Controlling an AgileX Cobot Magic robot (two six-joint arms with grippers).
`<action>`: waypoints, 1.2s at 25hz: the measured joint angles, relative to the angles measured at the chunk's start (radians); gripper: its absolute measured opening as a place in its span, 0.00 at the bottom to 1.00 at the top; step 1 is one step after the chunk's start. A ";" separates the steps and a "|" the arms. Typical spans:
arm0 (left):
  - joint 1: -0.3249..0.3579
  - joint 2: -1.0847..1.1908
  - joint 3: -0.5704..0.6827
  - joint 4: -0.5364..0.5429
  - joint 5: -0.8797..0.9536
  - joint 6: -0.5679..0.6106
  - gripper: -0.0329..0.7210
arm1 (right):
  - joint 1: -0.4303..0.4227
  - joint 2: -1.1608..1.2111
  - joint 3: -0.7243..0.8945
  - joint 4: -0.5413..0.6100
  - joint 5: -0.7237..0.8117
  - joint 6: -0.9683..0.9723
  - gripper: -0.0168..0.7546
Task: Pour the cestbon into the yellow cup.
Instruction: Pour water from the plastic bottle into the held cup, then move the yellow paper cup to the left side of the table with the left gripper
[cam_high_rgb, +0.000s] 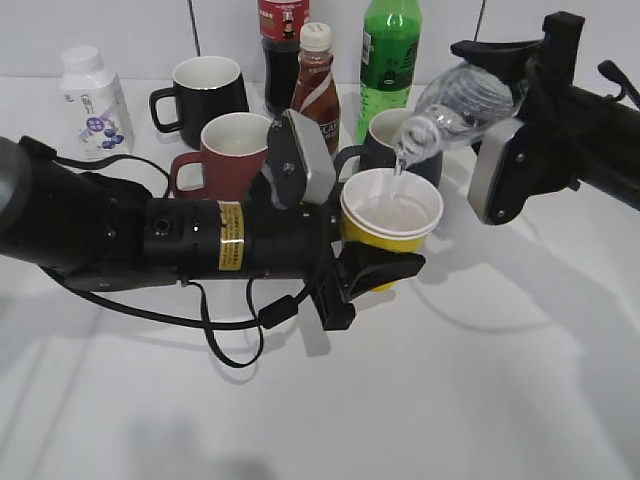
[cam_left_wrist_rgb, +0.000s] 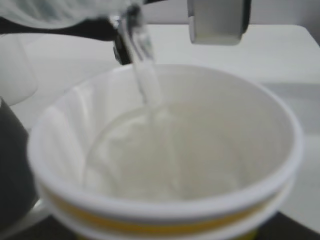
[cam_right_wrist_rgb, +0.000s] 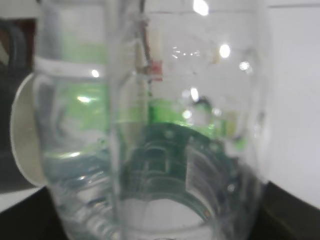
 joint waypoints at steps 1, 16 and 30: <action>0.000 0.000 0.000 -0.003 -0.004 0.000 0.54 | 0.000 0.000 0.000 0.000 -0.001 0.031 0.62; 0.082 -0.031 0.000 -0.089 -0.083 0.000 0.55 | 0.000 0.000 -0.012 0.002 -0.129 0.776 0.62; 0.205 -0.148 0.076 -0.096 -0.036 0.000 0.55 | 0.000 -0.001 -0.158 0.149 0.134 1.214 0.62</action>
